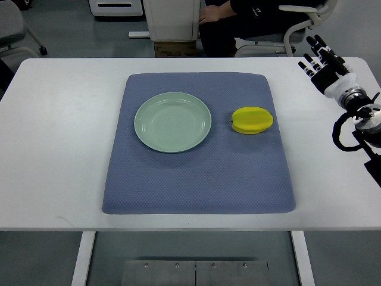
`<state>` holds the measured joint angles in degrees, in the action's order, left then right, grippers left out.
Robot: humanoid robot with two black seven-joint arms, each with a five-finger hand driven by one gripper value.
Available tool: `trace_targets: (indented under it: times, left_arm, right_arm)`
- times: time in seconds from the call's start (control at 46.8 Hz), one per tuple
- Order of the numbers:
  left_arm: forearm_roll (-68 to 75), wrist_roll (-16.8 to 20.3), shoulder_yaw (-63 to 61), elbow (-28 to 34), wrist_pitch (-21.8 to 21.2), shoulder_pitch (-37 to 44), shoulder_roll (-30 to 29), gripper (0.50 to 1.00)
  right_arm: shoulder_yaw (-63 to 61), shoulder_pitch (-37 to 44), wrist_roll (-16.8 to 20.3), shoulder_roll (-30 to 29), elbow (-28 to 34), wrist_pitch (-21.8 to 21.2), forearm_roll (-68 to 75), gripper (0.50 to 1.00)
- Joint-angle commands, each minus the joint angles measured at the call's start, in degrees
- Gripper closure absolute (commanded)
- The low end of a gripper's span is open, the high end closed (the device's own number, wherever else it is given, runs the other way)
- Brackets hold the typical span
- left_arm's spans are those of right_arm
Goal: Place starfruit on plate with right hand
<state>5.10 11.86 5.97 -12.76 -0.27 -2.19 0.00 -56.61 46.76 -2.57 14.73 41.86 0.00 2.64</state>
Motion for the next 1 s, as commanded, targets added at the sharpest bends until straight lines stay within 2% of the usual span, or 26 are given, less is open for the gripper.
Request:
trace_targets:
  times: [0.0, 0.77, 0.983]
  left_arm:
    - [0.0, 0.0, 0.0, 0.0, 0.0, 0.1, 0.0, 0.5]
    - [0.0, 0.0, 0.0, 0.0, 0.1, 1.0, 0.0, 0.5]
    - [0.0, 0.0, 0.0, 0.0, 0.1, 1.0, 0.0, 0.5]
  right_arm:
    - [-0.1, 0.2, 0.0, 0.1, 0.0, 0.0, 0.0, 0.5]
    - [0.1, -0.4, -0.4, 0.0, -0.4, -0.1, -0.1, 0.5]
    - [0.4, -0.2, -0.5, 0.0, -2.8, 0.0, -0.1, 0.5]
